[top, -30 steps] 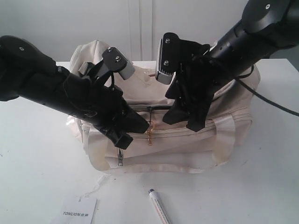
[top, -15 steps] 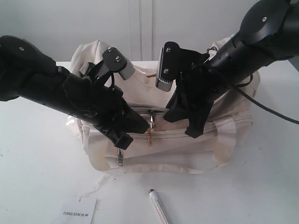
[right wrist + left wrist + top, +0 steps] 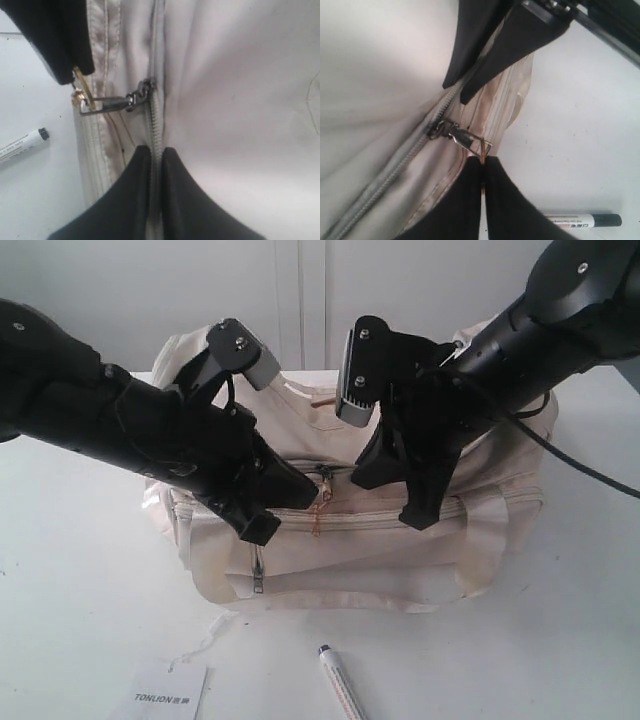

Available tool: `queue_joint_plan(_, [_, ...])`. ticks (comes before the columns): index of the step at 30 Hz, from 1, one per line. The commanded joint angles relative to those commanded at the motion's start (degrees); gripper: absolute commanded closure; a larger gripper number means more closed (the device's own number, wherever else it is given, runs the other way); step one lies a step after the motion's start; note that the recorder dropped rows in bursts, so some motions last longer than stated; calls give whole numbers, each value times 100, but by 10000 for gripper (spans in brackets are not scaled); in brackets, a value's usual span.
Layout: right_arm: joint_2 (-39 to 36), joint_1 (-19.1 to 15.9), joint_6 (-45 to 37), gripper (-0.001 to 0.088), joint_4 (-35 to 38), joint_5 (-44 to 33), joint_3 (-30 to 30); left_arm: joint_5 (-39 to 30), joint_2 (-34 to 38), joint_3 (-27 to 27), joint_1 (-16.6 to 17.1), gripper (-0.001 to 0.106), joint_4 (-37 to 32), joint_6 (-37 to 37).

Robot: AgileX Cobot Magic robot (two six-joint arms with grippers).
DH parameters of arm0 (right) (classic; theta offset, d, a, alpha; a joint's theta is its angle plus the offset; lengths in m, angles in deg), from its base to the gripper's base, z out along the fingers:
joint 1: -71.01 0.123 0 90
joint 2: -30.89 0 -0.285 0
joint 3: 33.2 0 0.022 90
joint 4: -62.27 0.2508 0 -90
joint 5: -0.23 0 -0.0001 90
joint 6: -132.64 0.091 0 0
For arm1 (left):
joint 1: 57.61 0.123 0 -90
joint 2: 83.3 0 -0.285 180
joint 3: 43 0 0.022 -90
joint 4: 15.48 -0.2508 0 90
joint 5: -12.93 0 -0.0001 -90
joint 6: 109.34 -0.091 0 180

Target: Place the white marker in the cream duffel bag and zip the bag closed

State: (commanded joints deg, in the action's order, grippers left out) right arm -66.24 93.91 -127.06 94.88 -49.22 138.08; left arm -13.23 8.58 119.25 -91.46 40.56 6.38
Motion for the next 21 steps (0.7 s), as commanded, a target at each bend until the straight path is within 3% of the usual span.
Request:
queue_joint_plan(5, [78, 0, -125, 868, -108, -279, 0, 251, -67, 0, 0, 1053, -318, 63])
queue_joint_plan(21, [78, 0, -32, 868, -114, -177, 0, 200, -238, 0, 0, 1053, -1926, 567])
